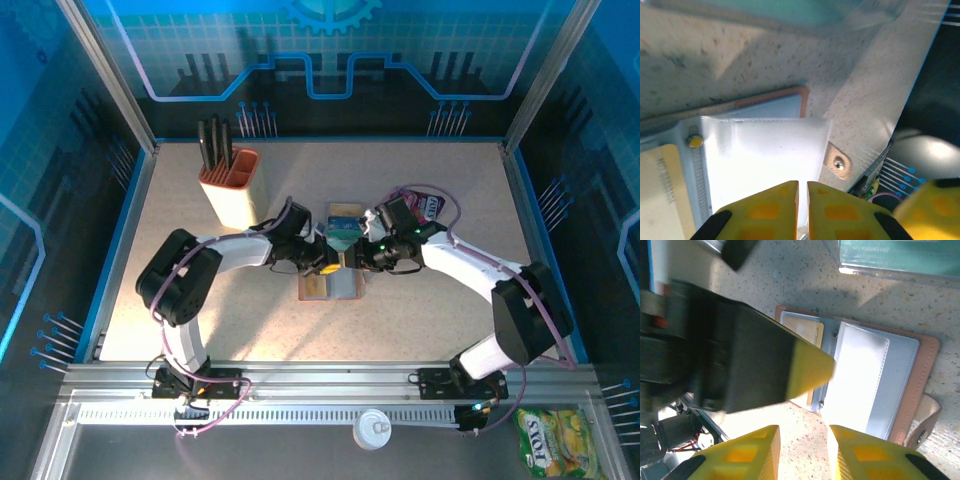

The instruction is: Take the credit cards out of the card holder

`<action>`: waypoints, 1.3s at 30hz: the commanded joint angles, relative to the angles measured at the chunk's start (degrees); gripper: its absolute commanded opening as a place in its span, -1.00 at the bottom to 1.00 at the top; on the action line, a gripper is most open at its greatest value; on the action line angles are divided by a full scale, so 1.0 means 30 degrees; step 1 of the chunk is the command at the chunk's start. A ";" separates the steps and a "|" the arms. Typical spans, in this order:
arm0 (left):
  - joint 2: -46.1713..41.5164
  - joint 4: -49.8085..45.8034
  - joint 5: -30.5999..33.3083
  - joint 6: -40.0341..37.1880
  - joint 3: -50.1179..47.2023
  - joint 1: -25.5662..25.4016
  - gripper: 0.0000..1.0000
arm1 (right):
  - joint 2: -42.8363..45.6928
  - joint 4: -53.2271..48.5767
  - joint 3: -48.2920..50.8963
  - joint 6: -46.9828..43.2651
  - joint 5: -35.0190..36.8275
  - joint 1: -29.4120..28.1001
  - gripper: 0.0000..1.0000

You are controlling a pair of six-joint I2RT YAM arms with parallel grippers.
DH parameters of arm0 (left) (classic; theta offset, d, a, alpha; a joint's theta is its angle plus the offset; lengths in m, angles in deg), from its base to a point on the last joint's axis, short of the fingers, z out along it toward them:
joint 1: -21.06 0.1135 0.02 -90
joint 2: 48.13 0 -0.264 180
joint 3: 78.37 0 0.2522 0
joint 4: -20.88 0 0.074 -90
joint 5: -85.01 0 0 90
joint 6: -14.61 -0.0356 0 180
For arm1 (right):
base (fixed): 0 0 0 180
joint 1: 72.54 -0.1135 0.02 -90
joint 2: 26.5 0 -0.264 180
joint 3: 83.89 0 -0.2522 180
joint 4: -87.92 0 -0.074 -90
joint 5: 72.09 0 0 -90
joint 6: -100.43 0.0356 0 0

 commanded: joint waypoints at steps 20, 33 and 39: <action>-0.3102 -0.2561 0.1251 -0.2313 -0.4180 0.2281 -0.83 | -0.4517 -0.0365 -0.2201 -0.0037 -0.0317 -0.2035 -0.36; -0.2356 -0.2393 0.1221 -0.2451 -0.4369 0.2297 -0.97 | -0.5489 0.1032 -0.2470 0.0635 -0.1302 -0.2157 -0.36; -0.2252 -0.2682 0.1501 -0.2598 -0.4368 0.2280 -1.00 | -0.5905 0.1552 -0.2598 0.0885 -0.1723 -0.2215 -0.35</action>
